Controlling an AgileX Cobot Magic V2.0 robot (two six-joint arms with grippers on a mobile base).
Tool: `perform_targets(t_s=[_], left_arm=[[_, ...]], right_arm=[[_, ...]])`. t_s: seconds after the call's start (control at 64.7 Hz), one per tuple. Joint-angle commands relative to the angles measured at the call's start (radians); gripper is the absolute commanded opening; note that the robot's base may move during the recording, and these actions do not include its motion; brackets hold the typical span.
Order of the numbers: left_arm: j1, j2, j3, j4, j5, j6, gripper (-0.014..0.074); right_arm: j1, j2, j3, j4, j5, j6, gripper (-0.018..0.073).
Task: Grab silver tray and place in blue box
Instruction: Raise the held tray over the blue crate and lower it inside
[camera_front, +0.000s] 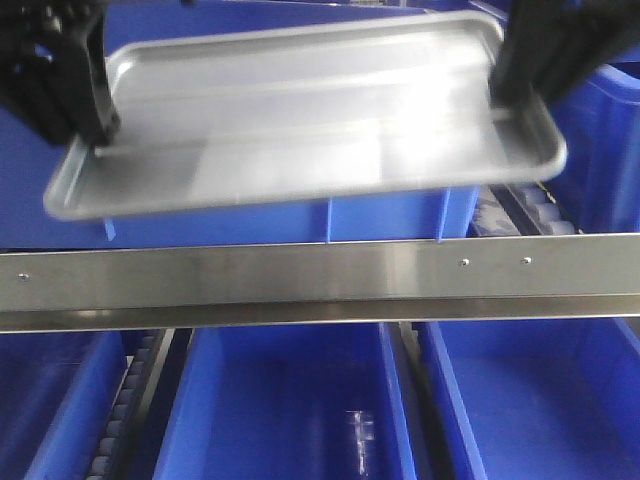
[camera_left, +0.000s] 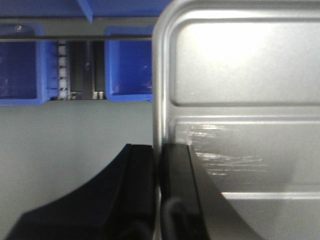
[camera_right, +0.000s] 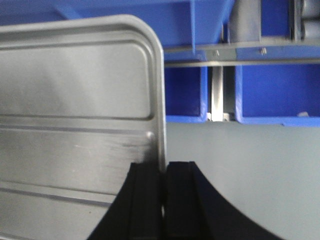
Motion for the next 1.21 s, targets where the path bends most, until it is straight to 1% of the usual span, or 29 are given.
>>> perform_targets(t_s=[0.0,0.062,0.139,0.201,0.309,0.371,0.417,0.51,0.618,0.788,1.005,1.19], left_arm=[[0.065,-0.028,-0.099,-0.101,-0.058,0.175,-0.0015],[0.091,-0.028,-0.142,-0.109,-0.058,0.232,-0.0015],[0.113,-0.027,-0.202,-0.084,-0.061,0.254,-0.0015],[0.136,-0.022,-0.250,-0.071,-0.075,0.265,-0.0015],[0.186,0.015,-0.342,-0.098,-0.081,0.341,-0.0015],[0.215,0.052,-0.391,-0.108,-0.100,0.385,-0.0015],[0.234,0.079,-0.431,-0.114,-0.130,0.402,-0.0015],[0.282,0.147,-0.504,-0.140,-0.198,0.404,-0.0015],[0.327,0.224,-0.570,-0.146,-0.239,0.405,-0.0015],[0.378,0.305,-0.592,-0.149,-0.335,0.406,-0.0015],[0.417,0.350,-0.592,-0.157,-0.348,0.406,-0.0015],[0.419,0.358,-0.592,-0.153,-0.375,0.406,-0.0015]], right_arm=[[-0.054,-0.002,-0.124,0.076,-0.052,-0.138,0.0058],[-0.075,0.016,-0.187,0.125,-0.052,-0.227,0.0058],[-0.092,0.052,-0.277,0.151,-0.047,-0.281,0.0058],[-0.107,0.087,-0.348,0.151,-0.043,-0.296,0.0058],[-0.127,0.166,-0.462,0.154,-0.037,-0.340,0.0058],[-0.137,0.217,-0.522,0.154,-0.036,-0.365,0.0058],[-0.148,0.252,-0.574,0.154,-0.038,-0.375,0.0058],[-0.180,0.328,-0.657,0.154,-0.053,-0.389,0.0058],[-0.214,0.409,-0.744,0.157,-0.072,-0.405,0.0058],[-0.245,0.501,-0.813,0.158,-0.119,-0.421,0.0058],[-0.277,0.555,-0.814,0.159,-0.157,-0.421,0.0058],[-0.287,0.581,-0.814,0.159,-0.188,-0.421,0.0058]])
